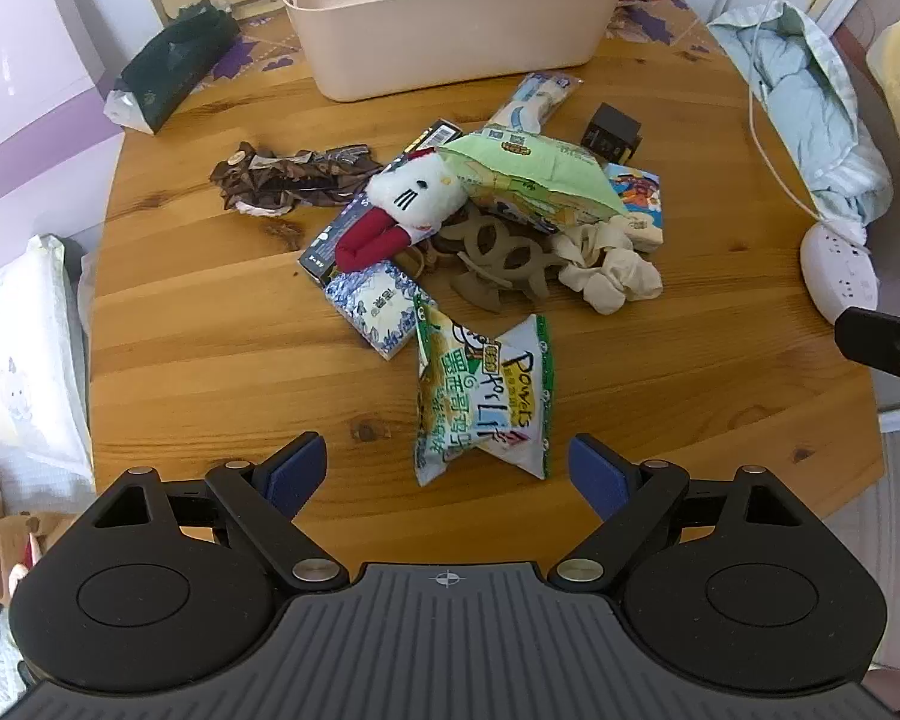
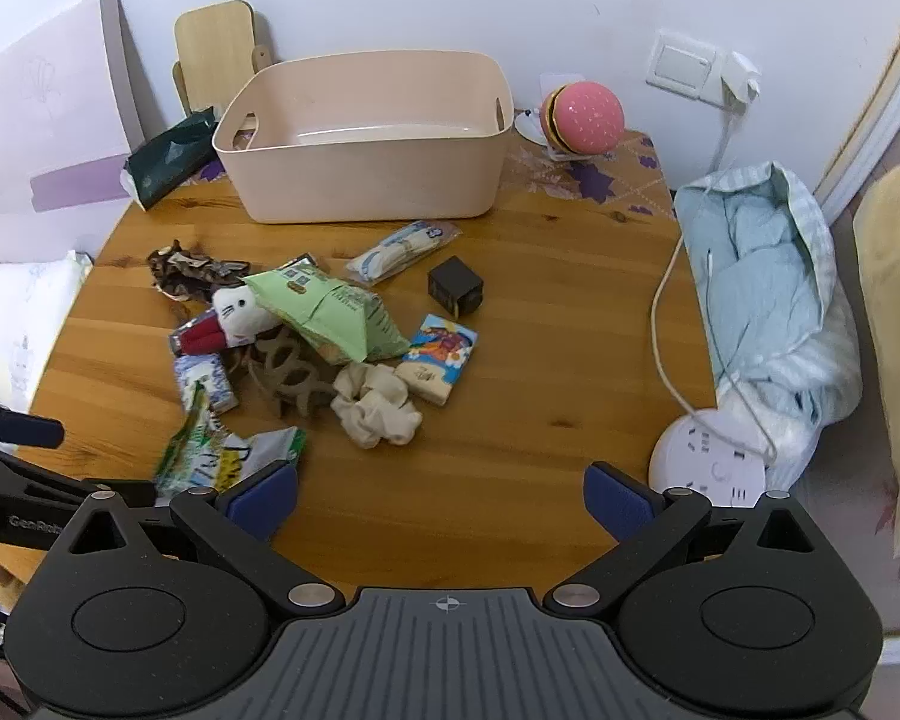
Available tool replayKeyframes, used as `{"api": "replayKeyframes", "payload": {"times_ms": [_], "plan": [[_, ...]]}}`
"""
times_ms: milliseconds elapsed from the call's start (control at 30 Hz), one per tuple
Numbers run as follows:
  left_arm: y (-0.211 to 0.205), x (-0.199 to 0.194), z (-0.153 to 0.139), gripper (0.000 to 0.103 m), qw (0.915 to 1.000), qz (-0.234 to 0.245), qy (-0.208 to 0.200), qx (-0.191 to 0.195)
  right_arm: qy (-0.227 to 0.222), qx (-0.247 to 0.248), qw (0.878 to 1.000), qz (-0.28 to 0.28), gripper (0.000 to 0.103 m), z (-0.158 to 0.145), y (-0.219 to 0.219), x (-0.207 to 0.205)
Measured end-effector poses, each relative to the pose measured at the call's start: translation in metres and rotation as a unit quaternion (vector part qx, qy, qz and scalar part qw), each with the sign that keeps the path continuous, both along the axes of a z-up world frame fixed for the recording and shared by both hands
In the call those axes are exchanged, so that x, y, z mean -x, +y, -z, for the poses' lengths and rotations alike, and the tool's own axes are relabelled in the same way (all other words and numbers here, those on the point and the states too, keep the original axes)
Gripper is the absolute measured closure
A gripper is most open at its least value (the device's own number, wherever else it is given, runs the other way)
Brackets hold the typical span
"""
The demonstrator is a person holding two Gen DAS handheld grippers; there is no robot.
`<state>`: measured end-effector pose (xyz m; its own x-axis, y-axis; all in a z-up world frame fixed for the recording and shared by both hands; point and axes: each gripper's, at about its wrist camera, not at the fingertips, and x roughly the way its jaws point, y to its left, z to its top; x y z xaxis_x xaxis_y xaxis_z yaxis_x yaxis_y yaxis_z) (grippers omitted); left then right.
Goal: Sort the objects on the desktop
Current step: 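Reach the left gripper to the Powells snack bag while the right approaches the cream scrunchie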
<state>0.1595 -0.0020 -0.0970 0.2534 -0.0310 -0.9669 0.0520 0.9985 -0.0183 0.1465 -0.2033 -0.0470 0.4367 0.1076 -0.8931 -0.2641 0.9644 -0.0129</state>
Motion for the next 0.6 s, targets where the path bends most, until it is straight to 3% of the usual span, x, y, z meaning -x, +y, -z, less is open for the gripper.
{"api": "replayKeyframes", "payload": {"times_ms": [300, 600], "plan": [[0.000, -0.018, 0.020, 0.014, 0.9997, 0.023, 0.009, -0.002, -0.007, 0.007, 1.000, -0.024, 0.000, 0.018, 0.009, -0.014], [-0.007, -0.028, 0.048, 0.014, 0.9989, 0.031, 0.035, 0.002, -0.019, 0.046, 0.997, -0.059, 0.000, 0.040, 0.020, -0.025]]}}
